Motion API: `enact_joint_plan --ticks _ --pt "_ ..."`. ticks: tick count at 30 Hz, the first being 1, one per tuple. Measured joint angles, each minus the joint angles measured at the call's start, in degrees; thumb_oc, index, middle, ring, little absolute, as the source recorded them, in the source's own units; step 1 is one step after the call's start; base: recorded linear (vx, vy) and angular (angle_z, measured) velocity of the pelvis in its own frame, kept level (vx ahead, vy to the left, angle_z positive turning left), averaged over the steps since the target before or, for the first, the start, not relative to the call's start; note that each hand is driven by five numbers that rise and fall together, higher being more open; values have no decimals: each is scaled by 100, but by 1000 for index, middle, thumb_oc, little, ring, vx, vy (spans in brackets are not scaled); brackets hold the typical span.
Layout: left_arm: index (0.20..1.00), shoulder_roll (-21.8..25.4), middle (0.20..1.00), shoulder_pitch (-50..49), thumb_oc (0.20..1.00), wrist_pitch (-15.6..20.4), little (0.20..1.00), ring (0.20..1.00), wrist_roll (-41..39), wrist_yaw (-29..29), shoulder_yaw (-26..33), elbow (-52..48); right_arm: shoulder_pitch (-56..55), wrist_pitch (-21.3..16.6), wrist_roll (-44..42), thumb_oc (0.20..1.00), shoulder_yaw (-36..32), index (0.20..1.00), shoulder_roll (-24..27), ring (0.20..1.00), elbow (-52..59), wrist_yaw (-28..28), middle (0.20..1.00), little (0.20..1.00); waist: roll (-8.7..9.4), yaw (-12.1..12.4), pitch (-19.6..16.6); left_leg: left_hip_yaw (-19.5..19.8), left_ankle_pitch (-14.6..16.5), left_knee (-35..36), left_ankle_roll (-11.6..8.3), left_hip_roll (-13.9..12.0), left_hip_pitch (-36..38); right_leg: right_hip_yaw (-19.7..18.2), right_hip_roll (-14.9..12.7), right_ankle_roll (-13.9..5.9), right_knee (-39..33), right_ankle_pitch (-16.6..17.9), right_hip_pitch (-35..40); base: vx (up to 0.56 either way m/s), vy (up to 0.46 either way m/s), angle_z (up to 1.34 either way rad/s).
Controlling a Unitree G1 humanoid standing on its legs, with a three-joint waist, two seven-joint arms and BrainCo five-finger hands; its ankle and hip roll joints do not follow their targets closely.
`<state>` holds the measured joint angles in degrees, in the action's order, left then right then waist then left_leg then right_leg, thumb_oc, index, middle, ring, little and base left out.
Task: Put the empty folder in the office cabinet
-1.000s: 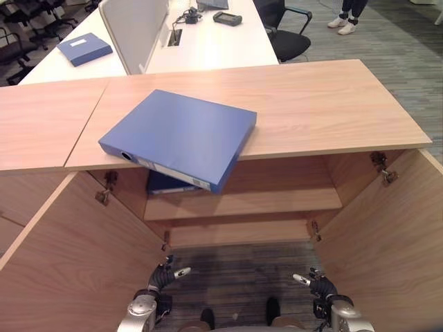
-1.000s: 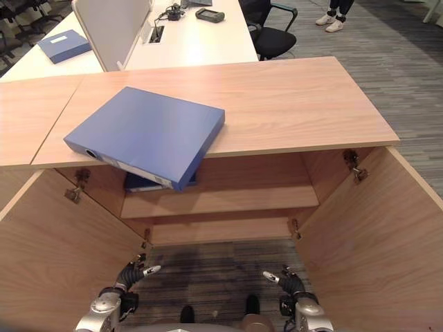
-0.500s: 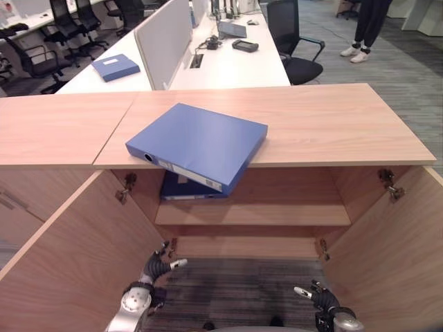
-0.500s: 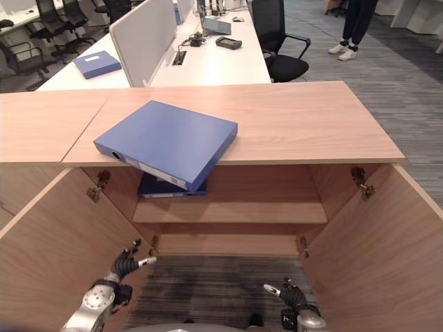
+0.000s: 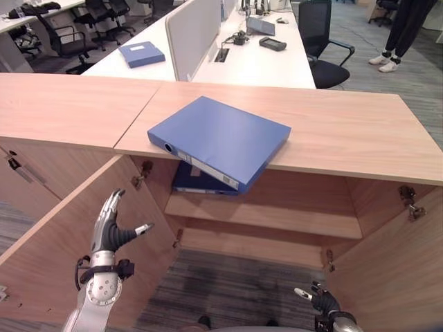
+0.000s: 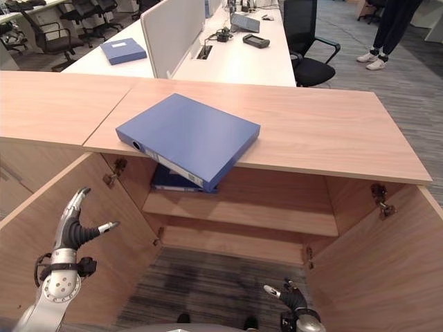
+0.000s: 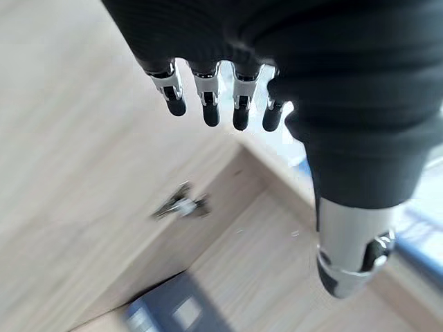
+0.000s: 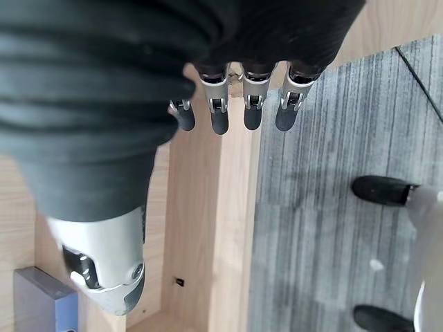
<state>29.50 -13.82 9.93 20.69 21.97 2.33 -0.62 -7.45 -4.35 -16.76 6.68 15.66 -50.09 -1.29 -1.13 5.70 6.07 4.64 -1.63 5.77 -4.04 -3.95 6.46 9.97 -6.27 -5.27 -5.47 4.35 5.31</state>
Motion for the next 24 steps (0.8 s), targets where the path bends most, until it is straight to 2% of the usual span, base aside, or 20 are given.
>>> enact_joint_plan --ticks 2,6,8,14,16,19,24 --pt "1000 266 1000 126 1000 5 1000 1000 223 33 30 -53 -1 -1 0 1000 0 1000 0 1000 1 0 1000 1000 -38 -24 19 -3 -1 0 -3 -7 0 2 7 3 0 -3 0 18 -12 0" --pt "1000 396 1000 337 1000 8 1000 1000 503 111 51 -73 -25 -3 0 1000 44 1000 13 1000 -3 5 1000 1000 -72 -41 48 2 -1 0 -6 -11 23 12 10 13 -1 -12 28 10 -7 0" --pt "1000 918 1000 467 1000 30 1000 1000 810 111 47 -147 -47 -13 2 1000 88 1000 33 1000 0 12 1000 1000 -63 -41 64 -6 -4 -1 -12 -18 39 11 19 13 0 -20 44 25 -6 0" --pt "1000 1530 1000 1046 1000 57 1000 1000 1420 113 -44 -222 -74 -38 6 1000 221 1000 58 1000 -24 68 1000 1000 -92 -87 70 -37 -4 0 -15 -18 81 -3 18 12 0 -20 74 0 0 0" --pt "1000 1627 1000 1204 1000 115 1000 1000 1513 113 -68 -227 -47 -49 6 1000 219 1000 62 1000 -23 78 1000 1000 -87 -209 70 -46 -2 1 -18 -19 81 -11 20 12 0 -21 71 4 2 -2" --pt "1000 2143 1000 1439 1000 157 1000 1000 1847 106 -388 -242 -33 -66 7 1000 219 1000 67 1000 -158 97 1000 1000 -100 -311 62 -102 16 1 -40 -23 81 -61 23 6 0 -17 45 17 6 -7" --pt "1000 2277 1000 1548 1000 197 1000 1000 2138 96 -513 -321 -80 -105 6 1000 221 1000 64 1000 -196 101 1000 1000 -116 -391 55 -164 11 0 -31 -32 95 -149 40 25 0 8 11 14 8 -9"
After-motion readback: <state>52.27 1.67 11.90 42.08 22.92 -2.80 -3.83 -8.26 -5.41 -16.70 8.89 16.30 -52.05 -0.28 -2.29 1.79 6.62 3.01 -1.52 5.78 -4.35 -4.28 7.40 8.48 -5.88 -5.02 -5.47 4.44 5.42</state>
